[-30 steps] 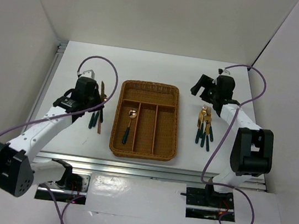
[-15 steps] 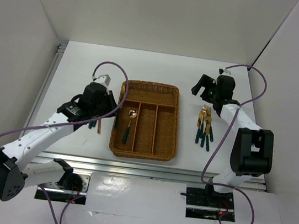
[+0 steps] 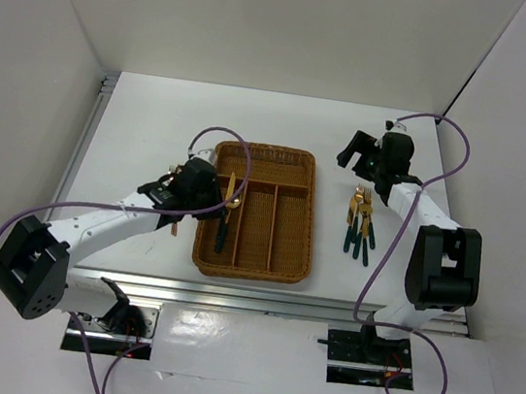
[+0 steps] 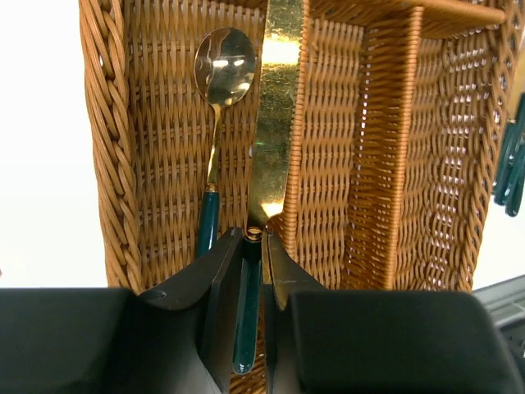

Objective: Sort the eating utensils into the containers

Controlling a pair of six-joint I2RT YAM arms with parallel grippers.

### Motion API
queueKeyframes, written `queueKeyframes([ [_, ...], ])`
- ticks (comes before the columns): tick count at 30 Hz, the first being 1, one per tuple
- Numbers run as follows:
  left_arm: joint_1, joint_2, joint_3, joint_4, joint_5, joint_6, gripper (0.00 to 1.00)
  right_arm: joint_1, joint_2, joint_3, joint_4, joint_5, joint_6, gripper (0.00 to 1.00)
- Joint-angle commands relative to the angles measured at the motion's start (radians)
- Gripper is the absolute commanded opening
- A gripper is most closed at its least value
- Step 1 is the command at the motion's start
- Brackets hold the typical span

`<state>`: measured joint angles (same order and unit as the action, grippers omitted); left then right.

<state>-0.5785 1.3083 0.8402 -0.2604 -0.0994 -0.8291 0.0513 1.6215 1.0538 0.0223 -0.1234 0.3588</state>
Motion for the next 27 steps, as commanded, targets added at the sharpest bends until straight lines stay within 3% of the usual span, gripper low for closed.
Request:
queueKeyframes([
  [1,-0.018,0.029,-0.001,0.05,-0.063,-0.041,0.23,-0.004,-0.038,-0.006,0.022,0.013,0.002,1.0],
  [20,-0.047,0.193,0.039,0.012,-0.141,-0.071,0.25,-0.004,-0.02,-0.006,0.022,0.013,0.002,1.0],
  [27,-0.047,0.203,0.059,-0.01,-0.164,-0.062,0.42,-0.004,-0.02,-0.006,0.022,0.013,0.002,1.0],
])
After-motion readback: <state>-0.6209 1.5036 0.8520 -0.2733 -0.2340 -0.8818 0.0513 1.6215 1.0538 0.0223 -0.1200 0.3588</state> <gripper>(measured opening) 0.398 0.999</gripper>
